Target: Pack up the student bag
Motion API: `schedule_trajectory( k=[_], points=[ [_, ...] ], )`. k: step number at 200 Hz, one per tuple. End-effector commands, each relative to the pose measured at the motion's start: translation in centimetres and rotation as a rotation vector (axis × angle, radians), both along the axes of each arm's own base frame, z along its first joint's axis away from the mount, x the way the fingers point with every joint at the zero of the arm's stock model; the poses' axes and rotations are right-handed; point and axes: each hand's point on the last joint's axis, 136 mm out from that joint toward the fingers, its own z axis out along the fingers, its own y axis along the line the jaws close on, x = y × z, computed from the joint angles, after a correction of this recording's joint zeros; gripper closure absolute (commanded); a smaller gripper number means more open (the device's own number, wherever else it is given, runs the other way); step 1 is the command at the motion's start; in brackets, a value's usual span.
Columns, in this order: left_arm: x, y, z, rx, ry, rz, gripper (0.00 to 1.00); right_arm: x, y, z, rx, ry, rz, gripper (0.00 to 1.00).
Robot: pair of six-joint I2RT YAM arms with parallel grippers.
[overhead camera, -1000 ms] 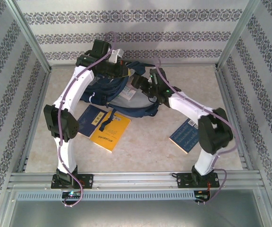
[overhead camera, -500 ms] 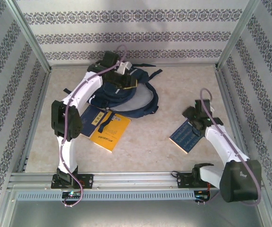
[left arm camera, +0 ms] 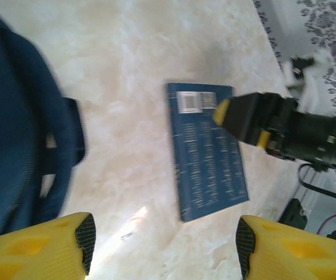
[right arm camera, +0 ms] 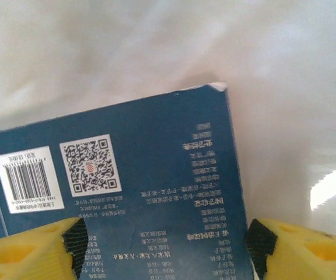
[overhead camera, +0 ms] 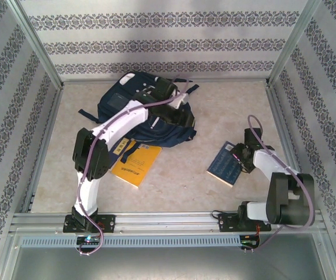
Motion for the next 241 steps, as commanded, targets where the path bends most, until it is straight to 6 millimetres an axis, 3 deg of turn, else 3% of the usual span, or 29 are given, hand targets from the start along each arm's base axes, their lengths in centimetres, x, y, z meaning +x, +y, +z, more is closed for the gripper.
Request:
schedule_trajectory(
  k=[1, 21, 37, 62, 109, 158, 196, 241],
  points=[
    [-0.5, -2.2, -1.6, -0.036, 0.028, 0.025, 0.35, -0.1, 5.8, -0.2, 0.204, -0.037, 0.231, 0.29],
    [-1.0, -3.5, -4.3, -0.011, 0.073, 0.033, 0.35, 0.2, 7.3, 1.7, 0.219, -0.102, 0.314, 0.31],
    [-0.8, -3.2, -6.3, 0.043, 0.084, 0.07, 0.35, -0.1, 7.5, 2.3, 0.238, -0.099, 0.312, 0.33],
    [-1.0, -2.1, -9.2, 0.105, 0.14, 0.145, 0.39, -1.3, 6.5, 1.7, 0.189, -0.023, 0.28, 0.34],
    [-3.8, -3.1, -13.3, 0.104, 0.24, 0.123, 0.42, -2.4, 7.8, 0.5, 0.233, 0.08, 0.32, 0.37],
    [-5.3, -5.2, -15.1, 0.082, 0.307, 0.082, 0.47, -1.9, 10.2, 0.4, 0.305, 0.093, 0.394, 0.45],
    [-6.4, -6.5, -15.4, 0.058, 0.335, 0.051, 0.51, -1.7, 11.1, 2.1, 0.311, 0.062, 0.423, 0.49],
    [-6.5, -6.3, -15.5, 0.073, 0.327, 0.053, 0.54, -1.7, 12.0, 4.4, 0.298, 0.026, 0.458, 0.54]
  ],
)
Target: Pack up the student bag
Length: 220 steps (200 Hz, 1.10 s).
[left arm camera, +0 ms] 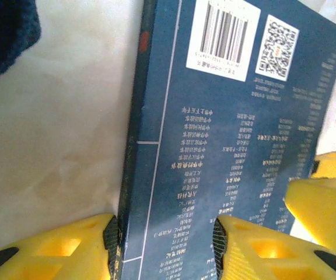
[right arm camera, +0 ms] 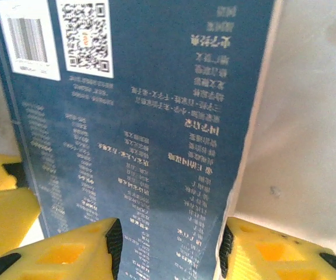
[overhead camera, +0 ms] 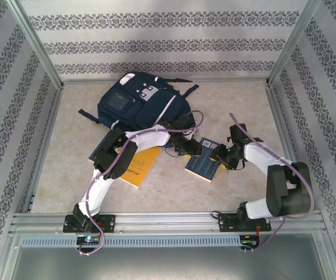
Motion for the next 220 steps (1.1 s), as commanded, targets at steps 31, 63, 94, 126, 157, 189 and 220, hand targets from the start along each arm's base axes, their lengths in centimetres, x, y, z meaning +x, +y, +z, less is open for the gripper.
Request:
schedule_trajectory(
  k=[31, 63, 94, 126, 157, 189, 220],
  points=[
    [-1.9, -2.1, -0.3, -0.043, 0.026, -0.057, 0.54, 1.1, 2.7, 4.1, 0.083, -0.106, 0.062, 0.6],
    [-2.1, -2.4, 0.1, -0.051, 0.025, -0.061, 0.58, 1.4, 2.8, 3.6, 0.095, -0.116, 0.042, 0.76],
    [-1.7, -1.4, 1.5, -0.052, 0.003, -0.047, 0.6, 1.3, 2.6, 3.1, 0.086, -0.112, 0.032, 1.0],
    [0.0, 2.1, 6.0, -0.082, -0.061, 0.032, 0.48, 1.1, 1.7, 5.6, 0.048, -0.197, 0.033, 1.0],
    [-0.4, 5.0, 10.5, -0.124, -0.127, 0.045, 0.41, 1.3, 3.1, 10.7, 0.139, -0.363, 0.075, 1.0],
    [-1.0, 8.1, 14.2, -0.216, -0.156, 0.098, 0.34, 0.3, 5.4, 17.2, 0.286, -0.587, 0.166, 1.0],
    [-1.2, 8.5, 18.6, -0.414, -0.173, 0.088, 0.26, -1.4, 7.7, 22.2, 0.43, -0.732, 0.283, 1.0]
  ],
)
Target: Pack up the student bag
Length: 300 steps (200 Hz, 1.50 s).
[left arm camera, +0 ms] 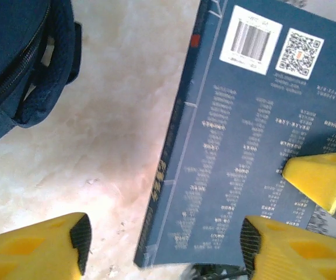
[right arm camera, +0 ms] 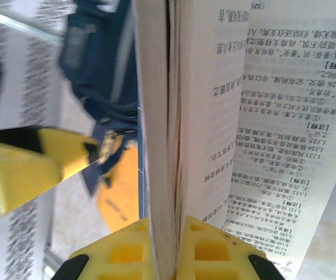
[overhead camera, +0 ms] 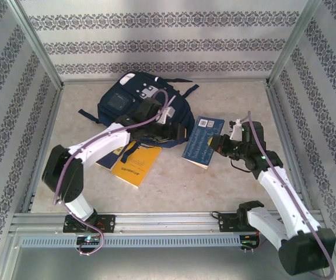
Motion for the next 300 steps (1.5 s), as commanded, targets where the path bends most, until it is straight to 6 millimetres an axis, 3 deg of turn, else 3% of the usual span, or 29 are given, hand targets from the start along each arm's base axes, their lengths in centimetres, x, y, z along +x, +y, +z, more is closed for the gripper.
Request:
schedule_trajectory(
  k=[1, 23, 61, 73, 99, 136, 145, 156, 166, 187, 197, 214, 261, 300],
  points=[
    [-0.3, -0.6, 2.5, -0.141, -0.01, -0.052, 0.26, -0.9, 2.6, 5.5, 0.139, -0.161, 0.145, 1.0],
    [-1.1, -1.3, 4.2, -0.223, -0.02, -0.11, 0.24, -1.8, 3.8, 7.8, 0.222, -0.206, 0.228, 1.0],
    [-2.0, -2.5, 7.9, -0.435, -0.04, -0.174, 0.29, -2.5, 4.7, 9.8, 0.298, -0.259, 0.273, 1.0],
    [-2.3, -2.6, 8.7, -0.479, -0.053, -0.191, 0.37, -2.4, 4.7, 9.8, 0.3, -0.26, 0.268, 1.0],
    [-2.8, -2.6, 10.3, -0.558, -0.08, -0.22, 0.63, -1.9, 4.8, 9.0, 0.297, -0.236, 0.258, 1.0],
    [-3.4, -2.2, 11.5, -0.558, -0.138, -0.235, 0.96, -1.1, 3.8, 7.6, 0.229, -0.218, 0.183, 0.97],
    [-3.4, -2.0, 11.6, -0.548, -0.153, -0.23, 1.0, -0.9, 3.4, 7.4, 0.212, -0.224, 0.155, 0.91],
    [-3.3, -1.8, 11.9, -0.538, -0.169, -0.211, 1.0, -0.5, 2.7, 6.9, 0.176, -0.22, 0.1, 0.63],
    [-3.0, -1.4, 12.3, -0.533, -0.192, -0.177, 1.0, -0.4, 1.8, 6.4, 0.133, -0.212, 0.049, 0.46],
    [-1.5, 0.6, 13.6, -0.534, -0.298, 0.01, 1.0, -0.1, 0.5, 5.2, 0.161, -0.176, -0.103, 0.29],
    [-0.8, 1.9, 14.5, -0.563, -0.349, 0.123, 1.0, -0.3, 0.8, 5.1, 0.245, -0.174, -0.157, 0.18],
    [-0.4, 3.4, 16.5, -0.649, -0.412, 0.255, 1.0, -0.7, 2.2, 6.6, 0.37, -0.243, -0.184, 0.05],
    [0.1, 4.1, 18.7, -0.78, -0.418, 0.452, 1.0, -1.5, 7.8, 11.1, 0.583, -0.351, -0.078, 0.02],
    [0.1, 3.9, 19.2, -0.825, -0.384, 0.491, 1.0, -0.8, 9.1, 14.5, 0.667, -0.437, -0.074, 0.03]
  ],
)
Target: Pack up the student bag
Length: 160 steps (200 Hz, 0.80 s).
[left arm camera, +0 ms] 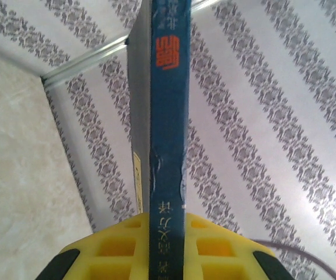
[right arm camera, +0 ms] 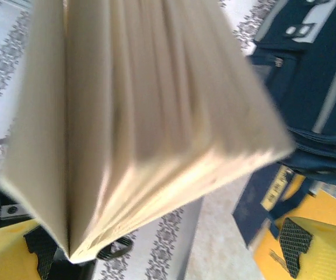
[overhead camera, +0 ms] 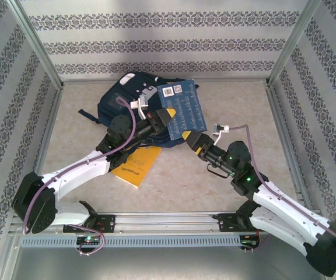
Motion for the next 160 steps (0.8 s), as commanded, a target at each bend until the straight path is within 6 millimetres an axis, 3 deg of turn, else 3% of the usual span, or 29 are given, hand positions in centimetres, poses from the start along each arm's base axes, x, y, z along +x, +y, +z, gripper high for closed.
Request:
schedule_trajectory(
  k=[1, 42, 60, 89, 102, 108, 118, 139, 160],
  points=[
    [0.1, 1.0, 3.5, -0.138, -0.053, 0.063, 1.0, 0.8, -0.6, 6.5, 0.172, -0.15, -0.063, 0.03],
    [-0.2, 0.5, 3.3, -0.166, -0.032, 0.049, 1.0, 2.6, 0.1, 8.9, 0.178, -0.203, -0.103, 0.14],
    [-0.4, 0.5, 3.0, -0.149, -0.028, 0.055, 1.0, 3.6, 0.8, 9.3, 0.178, -0.206, -0.103, 0.24],
    [-0.3, 0.6, 2.2, -0.109, -0.007, 0.067, 1.0, 4.6, 1.0, 9.4, 0.185, -0.201, -0.132, 0.78],
    [-0.3, 0.7, 1.6, -0.075, 0.007, 0.077, 1.0, 4.7, 0.4, 9.0, 0.164, -0.198, -0.163, 0.97],
    [-0.2, 0.7, 1.3, -0.056, 0.016, 0.079, 1.0, 4.8, 0.1, 8.3, 0.136, -0.189, -0.177, 1.0],
    [-0.1, 0.8, 0.7, -0.005, 0.02, 0.083, 0.87, 4.6, -0.6, 7.6, 0.096, -0.183, -0.201, 1.0],
    [0.5, 2.0, -0.9, 0.209, 0.0, 0.101, 0.49, 4.1, -2.5, 5.6, 0.015, -0.153, -0.246, 1.0],
    [1.7, 4.9, -3.7, 0.496, 0.029, 0.181, 0.3, 3.3, -4.4, 2.6, -0.12, -0.1, -0.274, 1.0]
  ],
)
